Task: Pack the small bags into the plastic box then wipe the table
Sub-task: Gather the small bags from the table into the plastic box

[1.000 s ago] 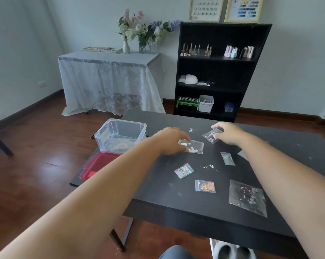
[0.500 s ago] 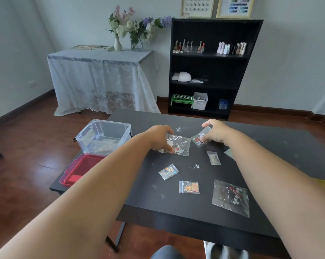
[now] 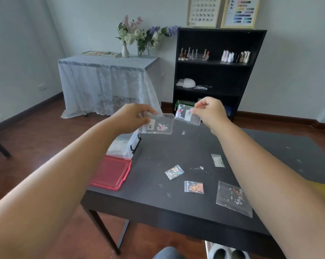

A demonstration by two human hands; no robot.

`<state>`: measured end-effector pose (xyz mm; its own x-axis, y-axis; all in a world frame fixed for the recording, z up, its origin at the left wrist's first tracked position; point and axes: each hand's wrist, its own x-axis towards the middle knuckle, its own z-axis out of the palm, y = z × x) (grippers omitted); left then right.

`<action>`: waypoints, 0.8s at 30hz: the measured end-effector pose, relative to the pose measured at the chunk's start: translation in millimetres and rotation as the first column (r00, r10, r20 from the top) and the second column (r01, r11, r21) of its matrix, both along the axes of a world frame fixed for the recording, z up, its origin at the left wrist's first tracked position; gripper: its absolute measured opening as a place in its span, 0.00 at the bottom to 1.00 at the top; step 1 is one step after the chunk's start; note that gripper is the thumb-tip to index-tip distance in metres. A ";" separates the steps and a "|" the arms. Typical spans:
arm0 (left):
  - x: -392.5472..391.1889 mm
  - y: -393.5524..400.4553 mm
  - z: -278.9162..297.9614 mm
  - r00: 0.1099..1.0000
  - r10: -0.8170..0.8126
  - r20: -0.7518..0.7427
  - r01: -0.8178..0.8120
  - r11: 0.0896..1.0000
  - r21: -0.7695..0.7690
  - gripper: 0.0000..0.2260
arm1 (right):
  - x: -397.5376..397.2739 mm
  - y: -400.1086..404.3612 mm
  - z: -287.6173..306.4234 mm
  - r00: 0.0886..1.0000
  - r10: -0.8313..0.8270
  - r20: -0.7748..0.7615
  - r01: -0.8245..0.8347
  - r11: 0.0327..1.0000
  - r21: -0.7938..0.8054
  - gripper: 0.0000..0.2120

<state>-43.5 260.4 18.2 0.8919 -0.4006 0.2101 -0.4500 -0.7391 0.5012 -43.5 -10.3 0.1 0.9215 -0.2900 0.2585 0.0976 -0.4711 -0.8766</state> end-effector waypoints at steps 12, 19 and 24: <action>-19.5 104.7 -2.1 0.976 0.206 0.076 -0.208 0.978 0.021 0.07 | 9.3 172.9 -9.8 0.954 0.298 -0.021 -0.298 0.954 0.030 0.05; -9.2 137.6 -18.6 0.975 0.186 0.124 -0.190 0.982 0.022 0.10 | 12.1 191.3 -32.1 0.917 0.346 -0.199 -0.378 0.913 -0.152 0.04; 0.7 141.5 -28.0 0.981 0.184 0.060 -0.185 0.983 0.020 0.13 | 10.3 192.9 -32.3 0.875 0.342 -0.342 -0.448 0.839 -0.308 0.05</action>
<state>-42.8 401.9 -9.8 0.9376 -0.2361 0.2552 -0.3324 -0.8241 0.4587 -33.2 182.6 -32.3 0.9834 0.1814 0.0039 0.1377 -0.7326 -0.6666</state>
